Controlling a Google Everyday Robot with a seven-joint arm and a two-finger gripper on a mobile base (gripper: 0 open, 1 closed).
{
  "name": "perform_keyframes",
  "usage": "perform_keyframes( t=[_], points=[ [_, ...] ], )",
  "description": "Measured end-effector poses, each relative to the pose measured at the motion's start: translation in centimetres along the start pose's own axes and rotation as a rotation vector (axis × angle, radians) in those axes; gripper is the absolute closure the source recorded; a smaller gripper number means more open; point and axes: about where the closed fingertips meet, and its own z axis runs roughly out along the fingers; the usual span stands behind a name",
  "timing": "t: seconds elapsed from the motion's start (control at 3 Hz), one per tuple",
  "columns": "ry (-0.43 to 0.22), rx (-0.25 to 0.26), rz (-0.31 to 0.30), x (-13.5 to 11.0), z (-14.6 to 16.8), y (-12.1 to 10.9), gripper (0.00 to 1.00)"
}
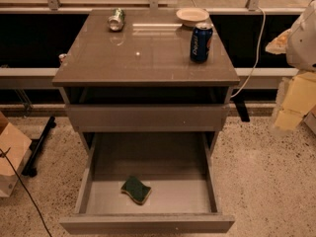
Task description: Pick sponge from middle drawer and place on counter
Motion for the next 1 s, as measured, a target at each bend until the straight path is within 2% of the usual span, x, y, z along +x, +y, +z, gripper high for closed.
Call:
perform_keyframes(
  t=[0.33,0.67,1.0],
  points=[
    [-0.003,0.003,-0.001,-0.1,0.0,0.0,0.0],
    [-0.062,0.004,0.001,-0.9,1.0,0.2,0.0],
    [-0.222,-0.036,-0.025,-3.4,5.2,1.0,0.0]
  ],
)
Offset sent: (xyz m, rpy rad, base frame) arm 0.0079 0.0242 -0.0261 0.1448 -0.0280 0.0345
